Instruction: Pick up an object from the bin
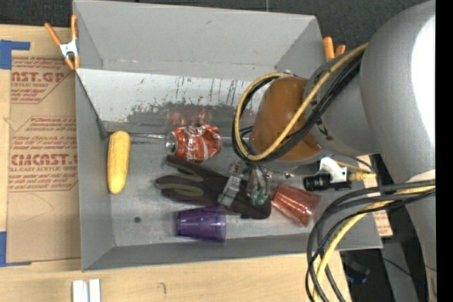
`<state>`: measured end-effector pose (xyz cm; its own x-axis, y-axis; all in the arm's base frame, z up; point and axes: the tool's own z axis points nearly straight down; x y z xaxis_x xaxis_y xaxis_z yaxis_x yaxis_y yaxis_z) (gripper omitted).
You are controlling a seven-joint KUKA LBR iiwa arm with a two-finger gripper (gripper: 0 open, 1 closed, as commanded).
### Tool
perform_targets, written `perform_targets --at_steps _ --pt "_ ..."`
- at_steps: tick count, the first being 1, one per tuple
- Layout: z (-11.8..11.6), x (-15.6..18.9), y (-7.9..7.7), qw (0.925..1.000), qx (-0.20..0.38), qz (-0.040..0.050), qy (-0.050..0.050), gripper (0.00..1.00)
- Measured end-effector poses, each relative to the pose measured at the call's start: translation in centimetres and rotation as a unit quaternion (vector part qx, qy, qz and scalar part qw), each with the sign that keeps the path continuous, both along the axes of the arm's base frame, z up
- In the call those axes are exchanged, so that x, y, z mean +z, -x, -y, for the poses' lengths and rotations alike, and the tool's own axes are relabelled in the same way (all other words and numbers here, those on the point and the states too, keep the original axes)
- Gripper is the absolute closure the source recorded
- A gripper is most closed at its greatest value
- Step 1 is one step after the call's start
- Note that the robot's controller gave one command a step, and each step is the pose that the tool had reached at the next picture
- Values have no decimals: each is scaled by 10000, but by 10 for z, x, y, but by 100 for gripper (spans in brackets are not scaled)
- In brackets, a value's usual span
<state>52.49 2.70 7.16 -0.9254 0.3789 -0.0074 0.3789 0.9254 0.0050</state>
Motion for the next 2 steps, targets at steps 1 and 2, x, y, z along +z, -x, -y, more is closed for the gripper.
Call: perform_targets --at_steps 1,2 --pt "0 3 1 10000 0 -21 1 100" --pt "0 23 4 10000 4 -83 5 100"
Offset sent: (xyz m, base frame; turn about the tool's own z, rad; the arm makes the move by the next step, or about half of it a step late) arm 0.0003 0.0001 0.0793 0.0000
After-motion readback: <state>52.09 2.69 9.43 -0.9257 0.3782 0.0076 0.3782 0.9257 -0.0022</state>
